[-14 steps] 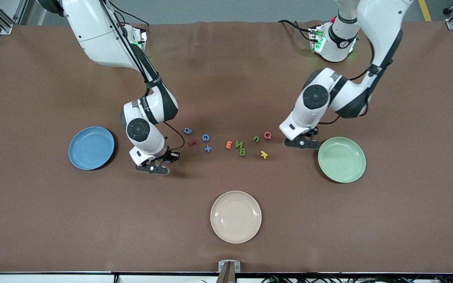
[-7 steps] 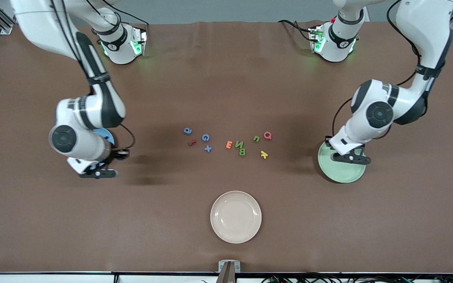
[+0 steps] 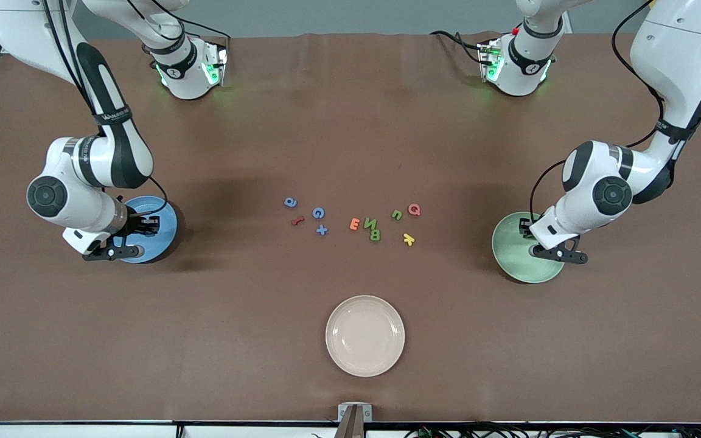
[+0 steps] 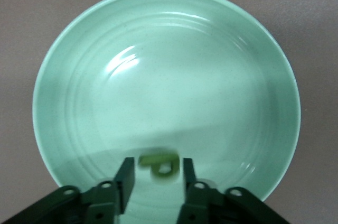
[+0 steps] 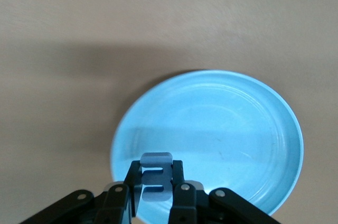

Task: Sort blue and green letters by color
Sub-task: 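Carry the green letter to the green plate while the right gripper carries E, then release both letters and reach both grippers back to the letter pile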

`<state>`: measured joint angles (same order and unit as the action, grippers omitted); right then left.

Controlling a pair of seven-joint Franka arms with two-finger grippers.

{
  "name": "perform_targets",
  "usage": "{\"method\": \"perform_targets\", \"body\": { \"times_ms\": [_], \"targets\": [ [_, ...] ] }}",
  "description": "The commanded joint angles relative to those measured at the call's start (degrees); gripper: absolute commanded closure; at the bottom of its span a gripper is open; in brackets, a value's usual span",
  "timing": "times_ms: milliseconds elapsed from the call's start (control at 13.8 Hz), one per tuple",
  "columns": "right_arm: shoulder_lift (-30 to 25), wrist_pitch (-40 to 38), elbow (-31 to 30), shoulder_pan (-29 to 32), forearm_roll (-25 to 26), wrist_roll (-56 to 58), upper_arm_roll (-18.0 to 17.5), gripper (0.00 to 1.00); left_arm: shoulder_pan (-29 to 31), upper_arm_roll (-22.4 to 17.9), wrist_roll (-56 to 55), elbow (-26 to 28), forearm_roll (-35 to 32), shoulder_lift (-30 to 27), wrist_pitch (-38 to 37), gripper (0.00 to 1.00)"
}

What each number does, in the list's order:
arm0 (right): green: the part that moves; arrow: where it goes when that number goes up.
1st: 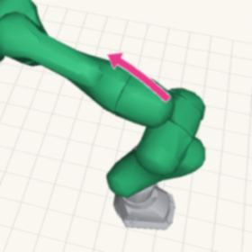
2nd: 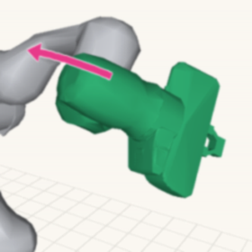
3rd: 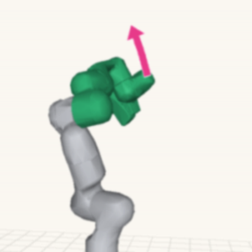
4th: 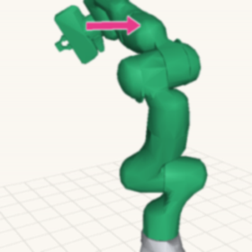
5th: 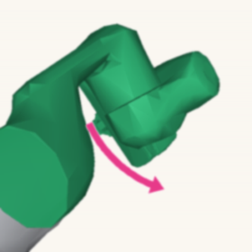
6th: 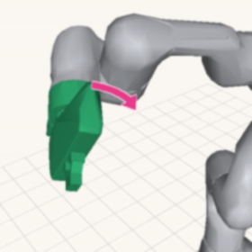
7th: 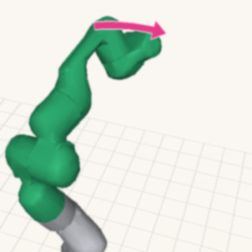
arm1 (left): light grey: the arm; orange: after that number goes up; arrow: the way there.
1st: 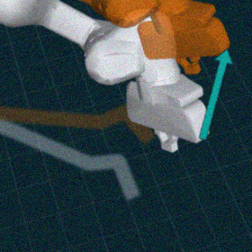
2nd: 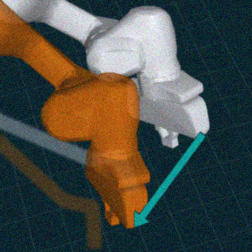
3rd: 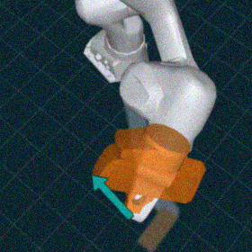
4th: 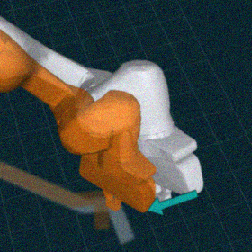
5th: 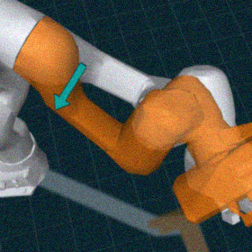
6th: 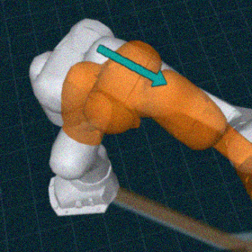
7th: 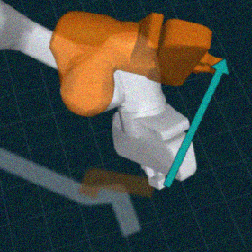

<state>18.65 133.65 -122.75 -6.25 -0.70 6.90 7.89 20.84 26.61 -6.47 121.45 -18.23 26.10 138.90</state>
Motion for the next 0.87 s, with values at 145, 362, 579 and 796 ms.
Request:
{"method": "perform_targets", "body": {
  "times_ms": [145, 362, 579, 796],
  "targets": [
    [-1.6, 2.15, -3.28, 1.95, 1.05, 0.39, -1.12, 0.0, -0.19, 4.65, -1.96, -4.54, 0.47, -5.35, -10.55, 0.0],
    [-2.56, -0.74, -2.59, 1.16, 0.18, -1.18, -1.38, 0.0, -0.36, 11.33, -13.35, -8.33, 0.65, -5.45, -16.38, 0.0],
    [-4.58, -3.12, -2.14, -3.92, -0.09, -10.91, -2.0, 0.0, -3.78, 14.34, -24.52, -8.6, 0.56, -3.52, -15.6, 0.0],
    [-5.73, -3.74, -2.32, -12.26, -4.28, -21.73, -2.0, 0.0, -10.02, 14.43, -36.21, -8.6, 0.56, -2.29, -12.62, 0.0]
  ]
}}
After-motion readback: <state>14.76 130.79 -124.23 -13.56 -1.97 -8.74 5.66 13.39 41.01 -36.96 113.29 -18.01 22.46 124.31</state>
